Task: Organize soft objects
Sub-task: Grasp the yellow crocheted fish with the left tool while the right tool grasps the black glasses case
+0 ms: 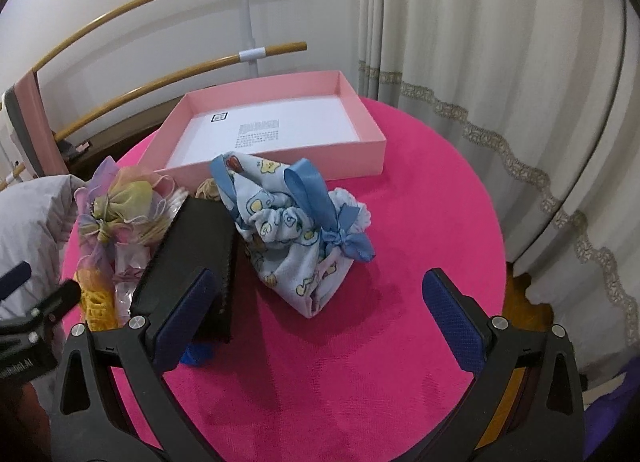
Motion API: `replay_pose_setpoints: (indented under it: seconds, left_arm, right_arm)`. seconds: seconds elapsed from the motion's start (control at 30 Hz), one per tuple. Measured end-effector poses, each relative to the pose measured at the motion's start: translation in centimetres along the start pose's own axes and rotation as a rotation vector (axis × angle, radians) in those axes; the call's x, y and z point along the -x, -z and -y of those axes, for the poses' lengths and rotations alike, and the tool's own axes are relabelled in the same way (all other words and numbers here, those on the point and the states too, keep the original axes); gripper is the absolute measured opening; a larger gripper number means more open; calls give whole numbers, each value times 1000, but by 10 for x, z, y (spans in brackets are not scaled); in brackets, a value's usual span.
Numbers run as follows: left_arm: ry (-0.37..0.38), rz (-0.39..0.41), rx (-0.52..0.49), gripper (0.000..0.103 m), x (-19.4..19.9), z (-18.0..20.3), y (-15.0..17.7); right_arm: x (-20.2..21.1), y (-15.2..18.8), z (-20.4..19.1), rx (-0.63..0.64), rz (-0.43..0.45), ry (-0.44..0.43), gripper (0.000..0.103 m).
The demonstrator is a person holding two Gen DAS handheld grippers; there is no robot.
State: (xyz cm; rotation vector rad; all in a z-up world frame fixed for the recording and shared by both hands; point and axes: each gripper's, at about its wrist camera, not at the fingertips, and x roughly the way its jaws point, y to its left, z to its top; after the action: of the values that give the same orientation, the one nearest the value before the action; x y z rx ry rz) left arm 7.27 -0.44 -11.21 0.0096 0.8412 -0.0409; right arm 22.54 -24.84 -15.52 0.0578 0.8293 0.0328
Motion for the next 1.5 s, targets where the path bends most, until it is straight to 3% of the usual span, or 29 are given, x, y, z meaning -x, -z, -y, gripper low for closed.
replay_pose_setpoints:
  seconds: [0.27, 0.67, 0.83, 0.97, 1.03, 1.17, 1.37, 1.5]
  left_arm:
    - [5, -13, 9, 103, -10, -8, 13]
    - [27, -56, -19, 103, -22, -1, 25]
    - [43, -62, 16, 103, -33, -11, 21]
    - [41, -58, 11, 103, -40, -13, 17]
    - [44, -64, 7, 103, -46, -14, 16]
    - [87, -90, 24, 83, -56, -23, 16]
    - [91, -102, 28, 80, -63, -35, 16]
    - [100, -119, 40, 54, -65, -40, 17]
  right_arm:
    - [12, -1, 1, -19, 23, -70, 103]
    - [-2, 1, -48, 73, -35, -204, 96]
    - [-21, 3, -47, 30, -90, -244, 69]
    - [-32, 3, -48, 21, -117, -275, 62]
    - [-34, 2, -48, 14, -119, -295, 51]
    - [-33, 2, -44, 6, -115, -308, 49]
    - [-40, -3, -44, -3, -128, -319, 50]
    - [-35, 0, -46, -14, -106, -342, 48]
